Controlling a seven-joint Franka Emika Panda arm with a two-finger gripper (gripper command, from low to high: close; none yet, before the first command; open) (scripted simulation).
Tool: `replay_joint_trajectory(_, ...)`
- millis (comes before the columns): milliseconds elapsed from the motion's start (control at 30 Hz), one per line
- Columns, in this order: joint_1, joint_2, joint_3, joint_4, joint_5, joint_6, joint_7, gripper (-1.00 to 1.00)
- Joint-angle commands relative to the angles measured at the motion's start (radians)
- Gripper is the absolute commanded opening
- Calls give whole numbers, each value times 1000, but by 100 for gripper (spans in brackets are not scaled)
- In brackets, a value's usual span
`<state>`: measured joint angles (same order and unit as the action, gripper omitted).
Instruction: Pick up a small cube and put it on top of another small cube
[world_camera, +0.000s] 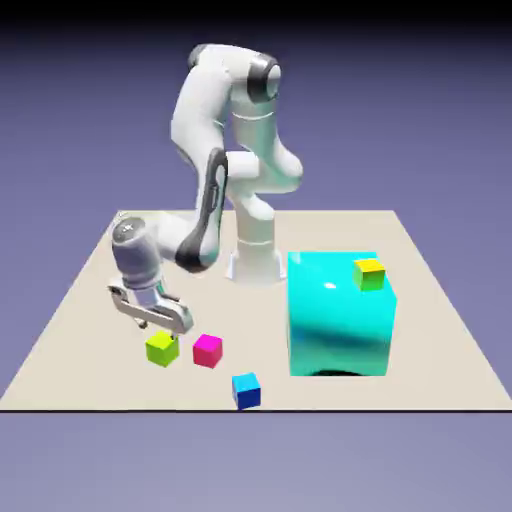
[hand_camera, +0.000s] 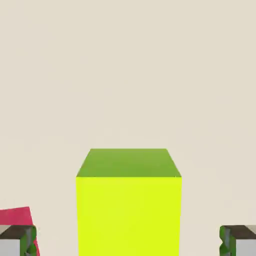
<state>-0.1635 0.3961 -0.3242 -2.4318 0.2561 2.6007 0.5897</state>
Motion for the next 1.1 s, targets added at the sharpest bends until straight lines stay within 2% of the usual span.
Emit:
replay_joint_trajectory(0, -12, 29, 16, 0, 20, 27, -14, 0)
replay_joint_trajectory(33, -12, 29, 16, 0, 20, 27, -14, -100)
replay_joint_trajectory(233, 57, -144, -73, 3, -99, -140, 74, -100)
replay_joint_trajectory(667, 26, -96, 398, 287, -217, -343, 442, -100)
replay_joint_trajectory(733, 25, -95, 406, 292, -219, -347, 449, -100)
replay_joint_trajectory(867, 33, 28, 403, 256, -225, -188, 451, -100)
replay_joint_trajectory(900, 33, 28, 403, 256, -225, -188, 451, 100)
replay_joint_trajectory(1067, 25, -95, 406, 292, -219, -347, 449, 100)
